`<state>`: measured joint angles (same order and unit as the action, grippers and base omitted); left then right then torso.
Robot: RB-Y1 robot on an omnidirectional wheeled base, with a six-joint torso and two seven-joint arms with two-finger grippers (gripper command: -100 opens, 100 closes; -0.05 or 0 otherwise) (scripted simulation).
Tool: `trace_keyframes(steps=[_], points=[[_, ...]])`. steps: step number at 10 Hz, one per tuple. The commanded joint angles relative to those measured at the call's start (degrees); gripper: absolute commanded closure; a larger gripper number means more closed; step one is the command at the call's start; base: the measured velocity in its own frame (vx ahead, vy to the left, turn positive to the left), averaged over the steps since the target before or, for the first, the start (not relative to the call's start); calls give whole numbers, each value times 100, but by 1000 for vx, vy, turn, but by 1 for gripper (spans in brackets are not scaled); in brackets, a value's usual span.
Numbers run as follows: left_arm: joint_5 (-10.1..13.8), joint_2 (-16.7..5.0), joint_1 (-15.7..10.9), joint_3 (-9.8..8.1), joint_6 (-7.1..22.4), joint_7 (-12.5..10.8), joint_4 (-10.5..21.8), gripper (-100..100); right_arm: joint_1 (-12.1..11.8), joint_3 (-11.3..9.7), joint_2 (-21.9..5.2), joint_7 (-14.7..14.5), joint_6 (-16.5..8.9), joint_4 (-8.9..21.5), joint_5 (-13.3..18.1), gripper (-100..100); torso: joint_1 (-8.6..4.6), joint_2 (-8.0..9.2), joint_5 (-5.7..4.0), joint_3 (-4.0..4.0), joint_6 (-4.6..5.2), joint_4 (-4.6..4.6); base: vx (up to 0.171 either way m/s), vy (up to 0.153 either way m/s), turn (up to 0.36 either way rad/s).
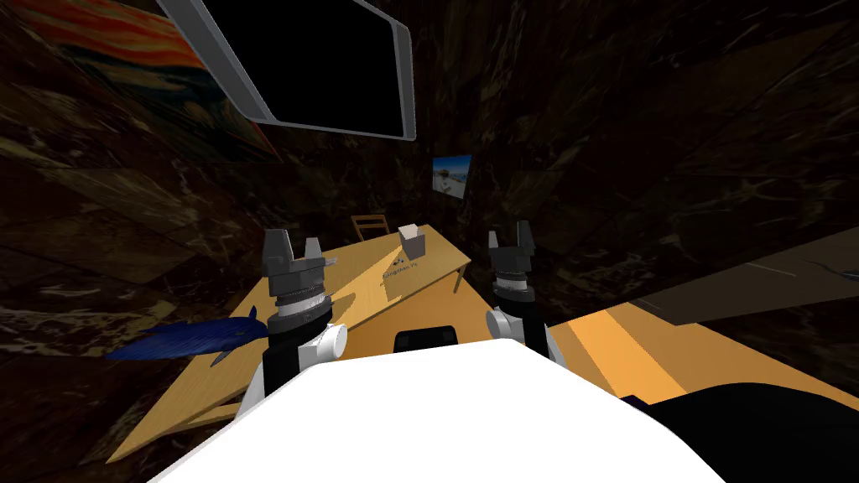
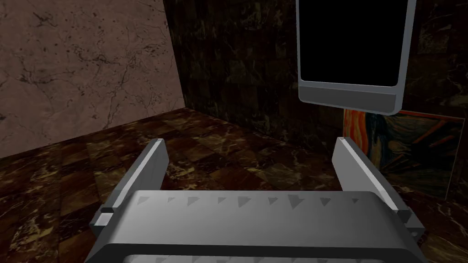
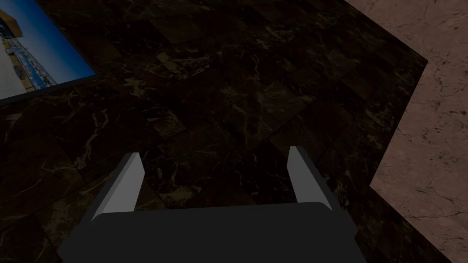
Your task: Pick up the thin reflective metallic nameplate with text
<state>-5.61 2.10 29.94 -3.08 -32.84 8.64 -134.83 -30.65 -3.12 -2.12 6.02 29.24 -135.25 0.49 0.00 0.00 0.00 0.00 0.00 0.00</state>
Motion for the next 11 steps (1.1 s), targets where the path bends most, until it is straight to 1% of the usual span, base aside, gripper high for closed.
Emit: trace_keyframes(steps=[1,4,7,8,10,11], points=[[-140,-196,-68,-51,10,-11,184,-100,0,0,0,0,0,0,0,0,0,0,0,0,0,0,0,-6,-153],[-462,-567,-218,-163,21,-31,626,-100,0,0,0,0,0,0,0,0,2,-2,1,-1,1,-1,3,-2,-180],[-911,-1002,-417,-311,19,-53,1231,-100,0,0,0,0,0,0,0,0,4,-6,1,-4,3,-1,11,3,-256],[-911,-1002,-417,-311,19,-53,1274,-100,0,0,0,0,0,0,0,0,5,-6,1,-4,1,-2,10,8,-46],[-1245,-1303,-562,-419,5,-65,1676,-100,0,0,0,0,0,0,0,0,4,-5,1,-3,1,-1,10,2,-223],[-1256,-1303,-562,-419,5,-65,1795,-100,0,0,0,0,0,0,0,0,4,-6,1,-4,3,-1,7,10,-131]])
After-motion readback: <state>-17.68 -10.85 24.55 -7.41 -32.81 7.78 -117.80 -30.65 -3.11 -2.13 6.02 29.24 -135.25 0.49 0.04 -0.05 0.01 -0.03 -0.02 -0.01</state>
